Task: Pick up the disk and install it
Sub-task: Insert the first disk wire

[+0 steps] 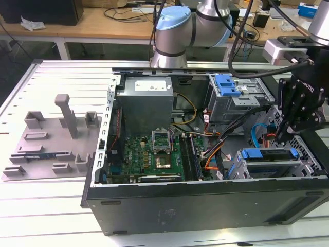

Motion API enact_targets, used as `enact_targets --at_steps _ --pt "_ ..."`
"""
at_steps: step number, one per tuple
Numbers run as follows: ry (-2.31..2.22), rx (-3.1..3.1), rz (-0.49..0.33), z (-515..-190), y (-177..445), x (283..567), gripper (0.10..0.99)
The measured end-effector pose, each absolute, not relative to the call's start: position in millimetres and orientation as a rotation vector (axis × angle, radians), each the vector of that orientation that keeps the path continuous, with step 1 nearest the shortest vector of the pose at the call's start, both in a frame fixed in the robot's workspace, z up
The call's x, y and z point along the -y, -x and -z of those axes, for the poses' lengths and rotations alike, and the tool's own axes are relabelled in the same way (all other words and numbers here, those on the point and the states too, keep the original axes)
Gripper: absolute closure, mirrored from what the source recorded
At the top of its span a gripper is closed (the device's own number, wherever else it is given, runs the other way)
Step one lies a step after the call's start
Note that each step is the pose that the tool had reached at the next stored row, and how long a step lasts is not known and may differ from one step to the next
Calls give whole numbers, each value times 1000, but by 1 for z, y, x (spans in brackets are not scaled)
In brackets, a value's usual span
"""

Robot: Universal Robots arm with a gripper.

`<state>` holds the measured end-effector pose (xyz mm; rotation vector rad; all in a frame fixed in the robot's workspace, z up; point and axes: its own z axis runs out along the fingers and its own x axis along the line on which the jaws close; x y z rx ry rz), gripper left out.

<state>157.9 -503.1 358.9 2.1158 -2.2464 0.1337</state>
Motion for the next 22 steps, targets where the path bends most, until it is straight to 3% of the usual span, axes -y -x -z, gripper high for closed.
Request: enact_targets --at_steps 22 --pt "-2173 2235 21 -358 -170 526 918"
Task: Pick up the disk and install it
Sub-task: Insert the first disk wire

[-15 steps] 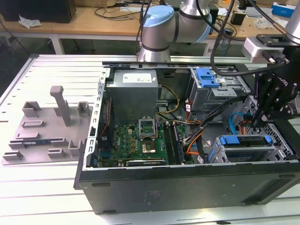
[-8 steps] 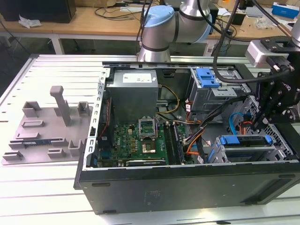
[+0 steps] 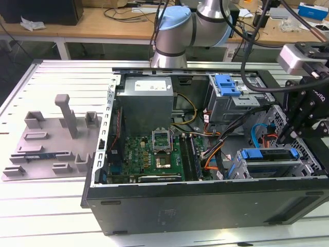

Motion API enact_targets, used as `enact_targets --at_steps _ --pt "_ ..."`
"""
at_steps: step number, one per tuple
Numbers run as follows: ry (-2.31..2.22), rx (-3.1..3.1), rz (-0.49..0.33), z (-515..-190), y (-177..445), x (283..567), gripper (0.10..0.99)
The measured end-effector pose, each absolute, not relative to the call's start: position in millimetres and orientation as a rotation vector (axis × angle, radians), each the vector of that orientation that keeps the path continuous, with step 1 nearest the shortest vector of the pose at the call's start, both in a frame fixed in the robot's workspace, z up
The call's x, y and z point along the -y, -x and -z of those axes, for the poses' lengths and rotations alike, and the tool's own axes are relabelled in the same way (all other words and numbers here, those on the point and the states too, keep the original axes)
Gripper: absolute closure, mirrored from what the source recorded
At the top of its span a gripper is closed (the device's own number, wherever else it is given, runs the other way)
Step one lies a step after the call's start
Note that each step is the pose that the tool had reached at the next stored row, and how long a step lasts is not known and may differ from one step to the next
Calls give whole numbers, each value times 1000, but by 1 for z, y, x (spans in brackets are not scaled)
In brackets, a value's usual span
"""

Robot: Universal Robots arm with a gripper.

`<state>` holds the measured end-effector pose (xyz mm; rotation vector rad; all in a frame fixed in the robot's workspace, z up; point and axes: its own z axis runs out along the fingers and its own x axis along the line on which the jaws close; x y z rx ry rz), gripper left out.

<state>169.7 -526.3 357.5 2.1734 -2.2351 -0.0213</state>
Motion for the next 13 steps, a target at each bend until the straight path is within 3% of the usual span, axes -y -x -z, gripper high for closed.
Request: enact_targets --at_steps 13 --pt "-2138 2267 22 -357 -169 528 918"
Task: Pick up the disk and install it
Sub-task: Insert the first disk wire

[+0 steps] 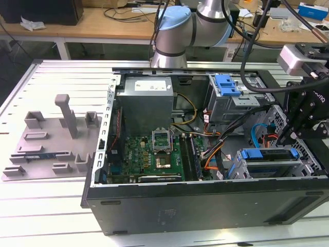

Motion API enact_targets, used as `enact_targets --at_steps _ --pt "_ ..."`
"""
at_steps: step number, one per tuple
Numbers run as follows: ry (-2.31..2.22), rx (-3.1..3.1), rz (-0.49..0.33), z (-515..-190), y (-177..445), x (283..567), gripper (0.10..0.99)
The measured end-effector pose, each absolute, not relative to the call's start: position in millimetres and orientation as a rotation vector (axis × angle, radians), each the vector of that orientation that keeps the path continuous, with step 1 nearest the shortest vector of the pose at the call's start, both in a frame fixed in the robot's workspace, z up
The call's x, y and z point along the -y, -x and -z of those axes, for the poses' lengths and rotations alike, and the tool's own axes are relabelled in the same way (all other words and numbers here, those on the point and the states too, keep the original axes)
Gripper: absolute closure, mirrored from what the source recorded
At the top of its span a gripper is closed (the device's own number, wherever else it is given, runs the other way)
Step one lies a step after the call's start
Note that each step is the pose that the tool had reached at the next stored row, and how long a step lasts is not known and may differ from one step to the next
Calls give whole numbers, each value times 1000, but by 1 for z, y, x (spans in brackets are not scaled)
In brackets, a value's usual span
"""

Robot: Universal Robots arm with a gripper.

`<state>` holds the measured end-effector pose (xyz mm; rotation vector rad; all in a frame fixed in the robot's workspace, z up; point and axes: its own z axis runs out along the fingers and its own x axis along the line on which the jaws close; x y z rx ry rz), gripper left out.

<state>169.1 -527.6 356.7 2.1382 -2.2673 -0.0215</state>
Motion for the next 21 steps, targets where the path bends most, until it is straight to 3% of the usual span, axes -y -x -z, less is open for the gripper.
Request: enact_targets --at_steps 21 --pt "-2184 2242 -6 -354 -167 528 918"
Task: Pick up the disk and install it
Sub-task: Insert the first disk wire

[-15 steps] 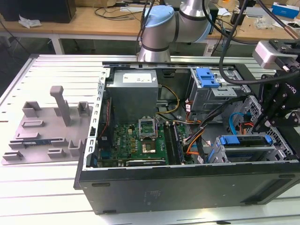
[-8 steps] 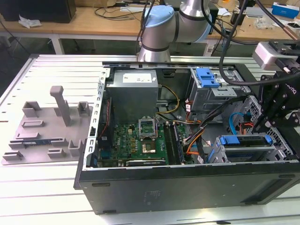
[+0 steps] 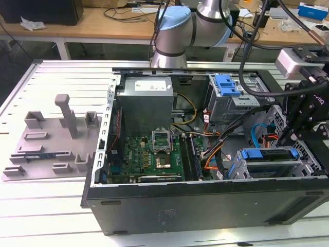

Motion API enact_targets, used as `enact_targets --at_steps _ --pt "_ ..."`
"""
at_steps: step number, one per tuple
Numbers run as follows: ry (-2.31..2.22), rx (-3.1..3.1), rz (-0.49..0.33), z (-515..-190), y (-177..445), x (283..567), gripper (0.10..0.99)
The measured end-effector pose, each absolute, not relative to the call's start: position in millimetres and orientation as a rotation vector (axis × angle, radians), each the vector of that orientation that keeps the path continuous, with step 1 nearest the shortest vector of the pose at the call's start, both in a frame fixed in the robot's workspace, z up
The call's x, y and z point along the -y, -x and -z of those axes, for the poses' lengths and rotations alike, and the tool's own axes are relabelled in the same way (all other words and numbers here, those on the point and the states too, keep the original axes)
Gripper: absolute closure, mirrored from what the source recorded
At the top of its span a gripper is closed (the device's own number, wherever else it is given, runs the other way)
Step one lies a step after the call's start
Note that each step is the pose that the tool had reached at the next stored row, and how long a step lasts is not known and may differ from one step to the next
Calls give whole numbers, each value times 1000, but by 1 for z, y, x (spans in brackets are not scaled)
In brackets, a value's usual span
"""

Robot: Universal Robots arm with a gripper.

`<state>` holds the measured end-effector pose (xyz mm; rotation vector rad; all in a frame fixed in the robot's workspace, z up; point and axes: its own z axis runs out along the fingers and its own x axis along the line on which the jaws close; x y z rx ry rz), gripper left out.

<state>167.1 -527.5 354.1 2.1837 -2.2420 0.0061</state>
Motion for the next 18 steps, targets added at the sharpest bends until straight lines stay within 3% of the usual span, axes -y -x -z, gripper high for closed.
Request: enact_targets --at_steps 18 --pt "-2136 2262 -5 -352 -171 527 918"
